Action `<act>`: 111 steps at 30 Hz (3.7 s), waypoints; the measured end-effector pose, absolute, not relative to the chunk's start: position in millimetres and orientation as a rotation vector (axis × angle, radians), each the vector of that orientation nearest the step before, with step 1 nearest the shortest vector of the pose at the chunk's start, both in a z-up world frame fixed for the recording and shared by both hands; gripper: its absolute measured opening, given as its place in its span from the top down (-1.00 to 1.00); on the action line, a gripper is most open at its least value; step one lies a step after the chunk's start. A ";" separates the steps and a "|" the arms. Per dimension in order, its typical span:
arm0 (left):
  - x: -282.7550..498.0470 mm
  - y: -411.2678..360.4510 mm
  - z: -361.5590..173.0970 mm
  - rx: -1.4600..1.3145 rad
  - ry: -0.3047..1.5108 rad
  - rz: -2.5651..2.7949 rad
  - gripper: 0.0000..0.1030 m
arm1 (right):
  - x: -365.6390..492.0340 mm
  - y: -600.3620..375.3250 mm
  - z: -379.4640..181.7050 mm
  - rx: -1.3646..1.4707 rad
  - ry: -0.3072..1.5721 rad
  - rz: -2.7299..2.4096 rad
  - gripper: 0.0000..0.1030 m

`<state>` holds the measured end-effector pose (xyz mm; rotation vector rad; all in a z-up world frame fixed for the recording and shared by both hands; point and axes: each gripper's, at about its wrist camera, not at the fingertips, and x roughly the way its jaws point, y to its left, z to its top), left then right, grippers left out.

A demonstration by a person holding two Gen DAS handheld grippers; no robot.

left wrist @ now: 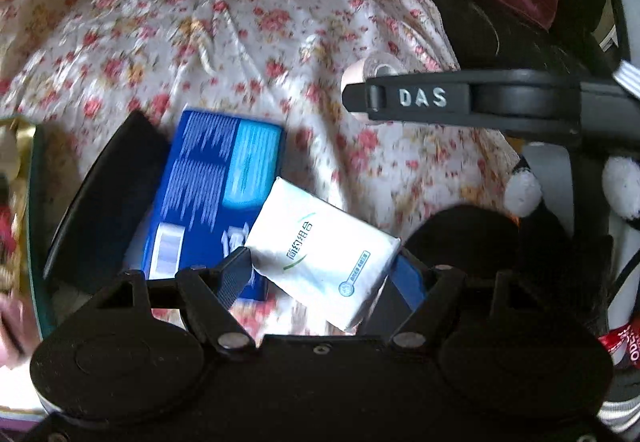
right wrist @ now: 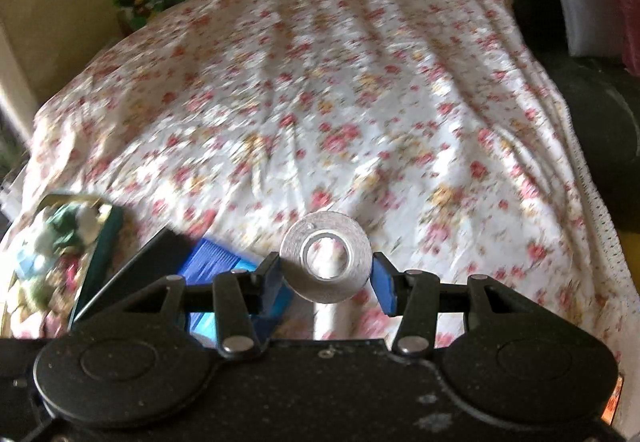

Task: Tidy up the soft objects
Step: 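Lift the tissue pack with left gripper and carry it toward the blue box, then carry the white tissue pack and tape roll over the gold tray with both grippers, then open left gripper to drop the tissue pack while right gripper lowers the tape roll beside the tray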

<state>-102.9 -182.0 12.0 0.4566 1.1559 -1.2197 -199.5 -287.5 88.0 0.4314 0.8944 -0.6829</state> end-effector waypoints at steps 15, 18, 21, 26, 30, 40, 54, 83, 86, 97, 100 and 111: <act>-54.5 -94.8 35.3 0.319 1.114 -1.062 -0.37 | -182.9 -197.4 86.9 0.424 0.992 -0.395 0.08; -33.8 -77.4 42.7 0.262 1.095 -0.992 -0.37 | -165.2 -186.3 89.8 0.412 0.979 -0.357 0.08; -13.2 -59.2 51.3 0.195 1.070 -0.909 -0.38 | -144.0 -175.1 93.9 0.394 0.959 -0.320 0.08; 20.8 -28.4 63.7 0.075 1.037 -0.760 -0.38 | -108.3 -162.6 103.7 0.359 0.911 -0.261 0.08; 42.8 -10.5 67.0 0.048 1.000 -0.629 -0.38 | -76.4 -158.4 110.5 0.341 0.880 -0.224 0.08; 85.1 10.2 54.8 -0.020 1.016 -0.361 -0.38 | 4.5 -148.5 104.5 0.262 0.857 -0.141 0.08; 113.8 -9.2 37.7 0.053 1.018 -0.233 -0.38 | 53.8 -167.2 49.0 0.250 0.888 -0.100 0.08; 128.1 -10.4 23.2 0.029 1.037 -0.147 -0.53 | 61.5 -165.2 31.6 0.259 0.905 -0.045 0.08; 127.2 -7.9 22.1 0.037 1.038 -0.129 -0.53 | 64.5 -161.1 29.3 0.247 0.909 -0.034 0.07; 120.2 -9.8 23.0 0.066 1.024 -0.122 -0.53 | 63.5 -150.2 29.6 0.168 0.892 -0.007 0.01; 116.5 -11.6 25.3 0.081 1.011 -0.123 -0.53 | 60.9 -155.6 31.4 0.177 0.894 -0.025 0.00; 108.7 -10.3 31.7 0.081 1.001 -0.128 -0.54 | 49.6 -183.8 36.6 0.195 0.931 -0.105 -0.08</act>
